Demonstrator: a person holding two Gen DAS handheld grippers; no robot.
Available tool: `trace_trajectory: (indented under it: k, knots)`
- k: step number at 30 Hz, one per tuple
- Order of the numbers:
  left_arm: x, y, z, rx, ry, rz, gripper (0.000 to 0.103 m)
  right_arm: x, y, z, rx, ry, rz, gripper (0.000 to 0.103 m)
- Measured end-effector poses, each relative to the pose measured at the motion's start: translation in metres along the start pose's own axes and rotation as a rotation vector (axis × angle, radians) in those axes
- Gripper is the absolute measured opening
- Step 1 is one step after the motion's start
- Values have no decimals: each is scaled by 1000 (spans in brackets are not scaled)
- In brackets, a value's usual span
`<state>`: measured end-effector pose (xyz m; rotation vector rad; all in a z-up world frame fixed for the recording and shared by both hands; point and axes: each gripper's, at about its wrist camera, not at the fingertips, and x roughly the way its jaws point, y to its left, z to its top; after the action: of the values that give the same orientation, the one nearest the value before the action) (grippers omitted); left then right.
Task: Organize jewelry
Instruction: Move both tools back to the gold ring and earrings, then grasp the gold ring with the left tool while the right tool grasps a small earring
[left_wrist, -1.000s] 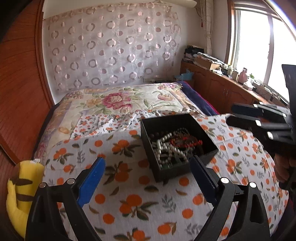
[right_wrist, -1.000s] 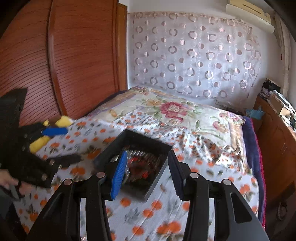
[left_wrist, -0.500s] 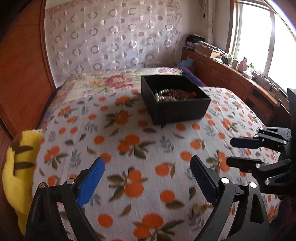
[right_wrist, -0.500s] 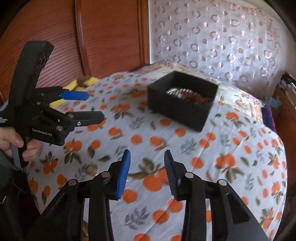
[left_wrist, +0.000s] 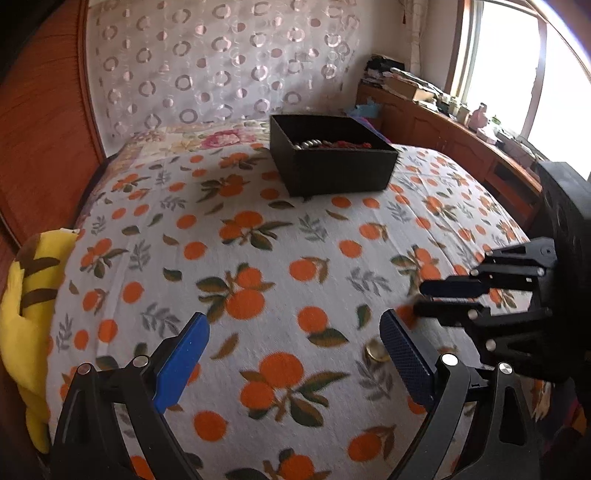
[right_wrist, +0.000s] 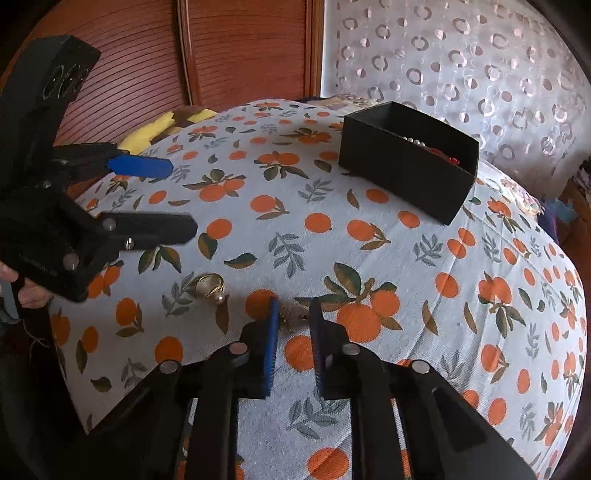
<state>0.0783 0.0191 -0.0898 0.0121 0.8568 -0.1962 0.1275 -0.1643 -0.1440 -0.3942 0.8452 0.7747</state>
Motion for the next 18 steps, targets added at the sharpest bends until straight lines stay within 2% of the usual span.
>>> trace_trajectory:
  k: [8,9,18]
  knots:
    - [4,-28,-6,71,24,-50,90,-17,-20,-9,73,-38,-17,17]
    - [4,-31,-6,82,24,-58,87,-18,-21,-10,77,-40,-20,17]
    - [14,-52,-12,161,76,-95,39,-24,-33,-12,111,-57,-34,17]
